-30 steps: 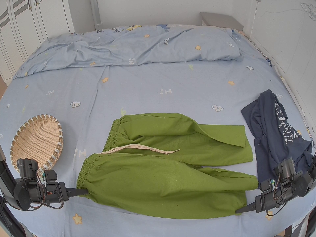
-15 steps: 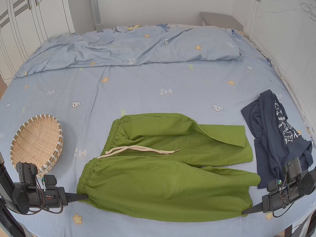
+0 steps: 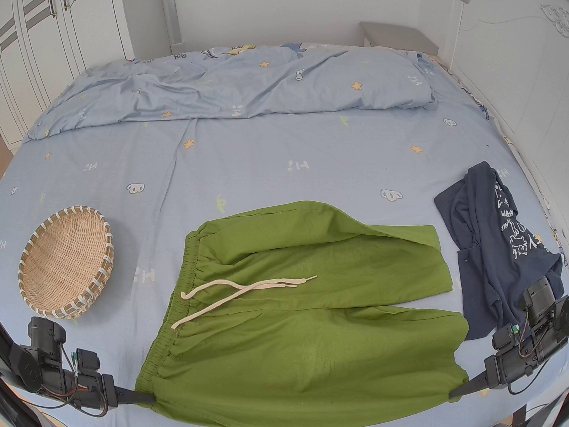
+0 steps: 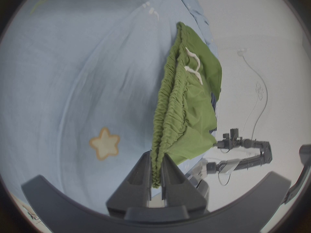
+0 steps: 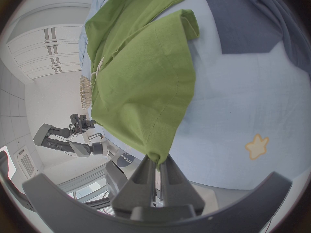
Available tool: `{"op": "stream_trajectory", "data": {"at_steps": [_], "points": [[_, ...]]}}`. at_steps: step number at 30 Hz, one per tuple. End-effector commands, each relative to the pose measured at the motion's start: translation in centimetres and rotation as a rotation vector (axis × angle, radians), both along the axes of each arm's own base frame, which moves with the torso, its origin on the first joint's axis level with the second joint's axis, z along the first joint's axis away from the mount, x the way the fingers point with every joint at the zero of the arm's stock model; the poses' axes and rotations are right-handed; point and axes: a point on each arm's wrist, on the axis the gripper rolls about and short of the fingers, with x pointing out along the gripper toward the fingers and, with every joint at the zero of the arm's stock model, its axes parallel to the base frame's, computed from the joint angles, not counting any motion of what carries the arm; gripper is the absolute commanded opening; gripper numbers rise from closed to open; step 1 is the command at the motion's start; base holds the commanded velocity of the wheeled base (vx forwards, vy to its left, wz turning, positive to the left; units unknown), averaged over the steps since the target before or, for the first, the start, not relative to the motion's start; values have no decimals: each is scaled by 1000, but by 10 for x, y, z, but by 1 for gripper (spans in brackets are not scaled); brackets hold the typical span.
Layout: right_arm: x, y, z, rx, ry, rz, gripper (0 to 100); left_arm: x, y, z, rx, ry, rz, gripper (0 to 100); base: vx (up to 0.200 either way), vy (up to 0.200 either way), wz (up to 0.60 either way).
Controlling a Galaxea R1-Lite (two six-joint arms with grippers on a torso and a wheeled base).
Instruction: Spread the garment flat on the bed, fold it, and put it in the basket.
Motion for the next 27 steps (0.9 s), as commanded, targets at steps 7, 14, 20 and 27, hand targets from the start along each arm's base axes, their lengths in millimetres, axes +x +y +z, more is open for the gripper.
{"op": "stream_trajectory", "data": {"at_steps": [7,14,20,27], "points": [[-24,5,-15,-42,-29,45,0,-31,9,5,76,4,36,0,0,0,0],[-24,5,-22,-109,-13,51,0,-37,10,7,83,9,61,0,0,0,0],[-22,5,-25,-114,-9,49,0,-47,4,12,84,17,31,0,0,0,0],[-23,6,-27,-116,2,52,0,-48,2,12,92,41,21,0,0,0,0]]}}
